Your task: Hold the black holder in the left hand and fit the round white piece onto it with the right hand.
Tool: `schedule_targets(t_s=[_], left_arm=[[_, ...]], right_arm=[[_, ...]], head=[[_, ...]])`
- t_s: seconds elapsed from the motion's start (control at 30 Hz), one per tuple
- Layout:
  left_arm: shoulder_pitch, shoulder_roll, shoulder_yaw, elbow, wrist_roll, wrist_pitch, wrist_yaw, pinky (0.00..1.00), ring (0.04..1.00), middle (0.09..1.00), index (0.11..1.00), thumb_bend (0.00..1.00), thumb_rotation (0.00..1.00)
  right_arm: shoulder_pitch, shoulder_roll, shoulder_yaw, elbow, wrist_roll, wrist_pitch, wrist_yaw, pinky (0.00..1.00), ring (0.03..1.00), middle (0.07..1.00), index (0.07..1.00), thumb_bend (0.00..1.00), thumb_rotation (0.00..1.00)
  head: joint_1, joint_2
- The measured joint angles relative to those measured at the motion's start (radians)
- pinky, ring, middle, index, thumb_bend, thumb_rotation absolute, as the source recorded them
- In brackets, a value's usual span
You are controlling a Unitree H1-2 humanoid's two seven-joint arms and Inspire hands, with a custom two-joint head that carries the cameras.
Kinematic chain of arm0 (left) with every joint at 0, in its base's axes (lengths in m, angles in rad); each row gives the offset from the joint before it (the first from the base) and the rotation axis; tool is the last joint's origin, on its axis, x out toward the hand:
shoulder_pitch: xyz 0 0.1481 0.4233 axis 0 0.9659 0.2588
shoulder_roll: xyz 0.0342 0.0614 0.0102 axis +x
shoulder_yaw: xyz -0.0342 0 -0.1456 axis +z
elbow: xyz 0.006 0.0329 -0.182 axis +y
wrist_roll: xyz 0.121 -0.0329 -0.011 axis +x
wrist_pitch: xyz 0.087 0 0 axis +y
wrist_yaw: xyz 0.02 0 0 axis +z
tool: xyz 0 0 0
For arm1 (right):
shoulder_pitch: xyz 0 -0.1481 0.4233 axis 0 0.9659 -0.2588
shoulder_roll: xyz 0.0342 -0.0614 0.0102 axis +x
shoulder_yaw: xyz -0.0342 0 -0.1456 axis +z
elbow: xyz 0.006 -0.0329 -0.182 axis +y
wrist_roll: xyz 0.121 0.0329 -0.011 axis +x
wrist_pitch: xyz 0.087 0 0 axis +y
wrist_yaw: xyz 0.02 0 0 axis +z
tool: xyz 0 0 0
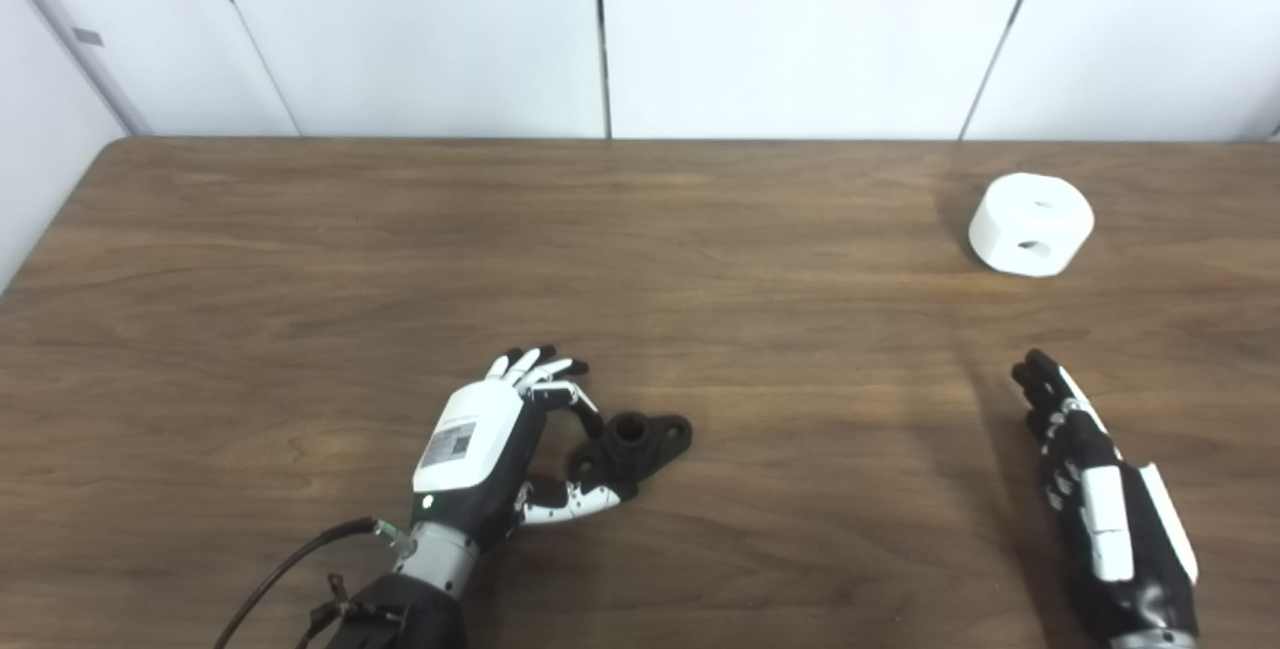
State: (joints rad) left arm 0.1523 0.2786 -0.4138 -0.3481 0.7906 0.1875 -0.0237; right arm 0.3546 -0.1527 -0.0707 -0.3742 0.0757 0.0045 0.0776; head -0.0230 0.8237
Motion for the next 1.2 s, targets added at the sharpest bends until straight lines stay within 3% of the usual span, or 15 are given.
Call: schedule_targets(t_s=[0.33, 0.7, 0.93, 1.1, 1.2], left_arm=[[-0.001, -0.019, -0.032, 0.026, -0.001, -0.049, 0.004, 1.0, 0.94, 0.843, 0.487, 0.52, 0.06], [-0.006, -0.047, -0.034, 0.07, 0.0, -0.098, 0.024, 1.0, 0.938, 0.842, 0.487, 0.52, 0.05], [-0.008, -0.051, -0.034, 0.099, 0.0, -0.131, 0.055, 1.0, 0.933, 0.841, 0.487, 0.52, 0.05], [-0.007, -0.055, -0.034, 0.106, 0.0, -0.144, 0.062, 1.0, 0.928, 0.84, 0.486, 0.52, 0.05], [-0.007, -0.061, -0.034, 0.108, 0.0, -0.145, 0.062, 1.0, 0.928, 0.84, 0.486, 0.52, 0.05]], right_arm=[[0.0, 0.005, 0.001, -0.015, 0.002, 0.027, 0.0, 1.0, 0.991, 0.933, 0.918, 0.63, 0.98], [0.0, 0.004, 0.0, -0.015, -0.029, 0.021, -0.001, 1.0, 0.99, 0.94, 0.922, 0.58, 0.95], [-0.022, -0.011, -0.04, -0.044, -0.09, 0.045, -0.01, 0.99, 0.963, 0.925, 0.887, 0.61, 0.76], [-0.095, -0.057, -0.083, -0.093, -0.146, 0.106, -0.019, 0.99, 0.978, 0.938, 0.901, 0.63, 0.74], [-0.153, -0.105, -0.106, -0.115, -0.215, 0.146, -0.022, 0.92, 0.944, 0.924, 0.896, 0.64, 0.7]], head=[[-0.02, 0.008], [-0.017, -0.012], [-0.044, -0.034], [-0.06, -0.051], [-0.064, -0.061]])
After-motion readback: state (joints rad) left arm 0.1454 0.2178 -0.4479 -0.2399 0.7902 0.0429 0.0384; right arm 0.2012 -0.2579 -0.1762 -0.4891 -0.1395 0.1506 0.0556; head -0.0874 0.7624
